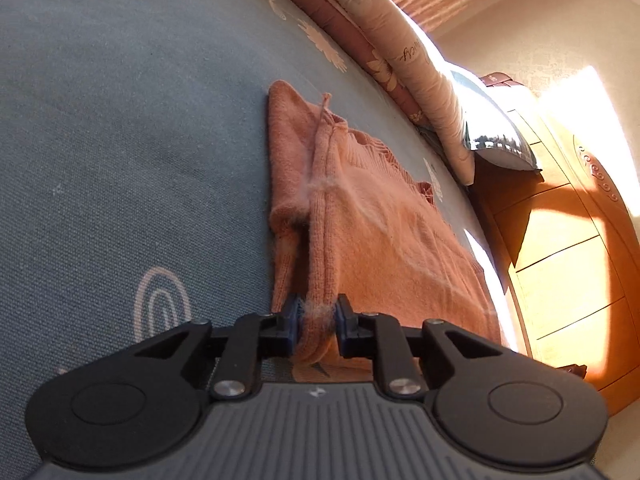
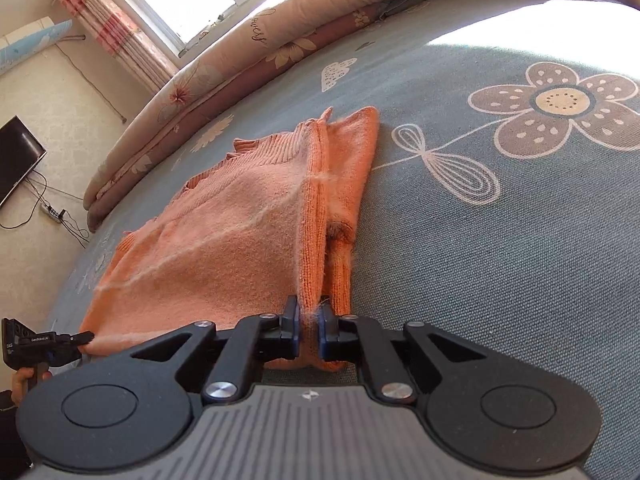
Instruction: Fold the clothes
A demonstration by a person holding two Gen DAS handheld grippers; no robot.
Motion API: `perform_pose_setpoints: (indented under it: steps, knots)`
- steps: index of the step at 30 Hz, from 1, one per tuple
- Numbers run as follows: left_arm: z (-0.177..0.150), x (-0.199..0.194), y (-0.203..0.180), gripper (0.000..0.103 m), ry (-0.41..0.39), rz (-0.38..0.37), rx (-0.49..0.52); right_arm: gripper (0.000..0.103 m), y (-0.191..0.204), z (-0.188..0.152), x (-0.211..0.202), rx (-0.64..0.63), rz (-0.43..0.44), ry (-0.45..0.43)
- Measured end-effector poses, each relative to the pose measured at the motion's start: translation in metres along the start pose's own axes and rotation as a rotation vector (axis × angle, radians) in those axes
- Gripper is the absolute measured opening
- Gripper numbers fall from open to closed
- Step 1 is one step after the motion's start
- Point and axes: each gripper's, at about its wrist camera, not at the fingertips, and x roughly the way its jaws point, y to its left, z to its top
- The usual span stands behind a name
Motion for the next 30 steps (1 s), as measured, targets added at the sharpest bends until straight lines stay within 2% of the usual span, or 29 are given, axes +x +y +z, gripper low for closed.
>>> perform_pose_setpoints:
  steps: [2, 3, 6, 7, 10, 12, 15, 17, 18, 19, 20, 21, 22, 24, 25, 30]
  knots:
    - [0.005, -0.014, -0.016, 0.031, -0.036, 0.055, 0.101, 0.012, 0.007, 0.004, -0.006, -0.025, -0.017, -0.027]
    - [0.007, -0.021, -0.023, 0.038, -0.054, 0.083, 0.151, 0.018, 0.01, 0.006, -0.01, -0.038, -0.026, -0.04]
    - [0.016, -0.02, -0.055, 0.054, -0.071, 0.083, 0.286, 0.019, 0.02, 0.012, -0.019, -0.076, -0.051, -0.08]
    - [0.02, -0.01, -0.066, 0.058, -0.067, 0.069, 0.321, 0.024, 0.025, 0.017, -0.019, -0.091, -0.043, -0.092]
    - [0.029, 0.025, -0.088, 0.06, -0.038, 0.051, 0.385, 0.034, 0.041, 0.037, 0.0, -0.12, 0.004, -0.093]
    - [0.031, 0.048, -0.089, 0.06, -0.038, 0.088, 0.402, 0.034, 0.047, 0.047, 0.021, -0.12, 0.02, -0.074]
    - [0.031, 0.063, -0.071, 0.06, -0.062, 0.133, 0.385, 0.034, 0.033, 0.048, 0.051, -0.081, -0.011, -0.028]
    - [0.03, 0.055, -0.061, 0.059, -0.069, 0.105, 0.374, 0.021, 0.014, 0.04, 0.056, -0.056, -0.011, -0.027]
    - [0.03, 0.051, -0.055, 0.054, -0.072, 0.089, 0.368, 0.009, 0.006, 0.037, 0.054, -0.044, -0.008, -0.036]
    - [0.03, 0.046, -0.055, 0.054, -0.074, 0.086, 0.367, 0.005, 0.0, 0.035, 0.048, -0.026, -0.005, -0.047]
    - [0.031, 0.041, -0.058, 0.054, -0.077, 0.09, 0.371, 0.005, -0.005, 0.034, 0.042, -0.005, -0.001, -0.057]
    - [0.032, 0.037, -0.063, 0.054, -0.088, 0.104, 0.382, 0.005, -0.003, 0.036, 0.041, -0.006, 0.0, -0.06]
    - [0.035, 0.034, -0.069, 0.062, -0.107, 0.128, 0.397, 0.009, 0.003, 0.04, 0.045, -0.026, -0.003, -0.059]
    - [0.043, 0.036, -0.081, 0.067, -0.121, 0.112, 0.431, 0.017, 0.015, 0.05, 0.052, -0.064, -0.009, -0.056]
    - [0.047, 0.041, -0.087, 0.067, -0.115, 0.096, 0.437, 0.022, 0.02, 0.054, 0.055, -0.083, -0.012, -0.055]
    - [0.059, 0.085, -0.105, 0.067, -0.069, 0.121, 0.506, 0.024, 0.049, 0.076, 0.079, -0.184, -0.031, -0.039]
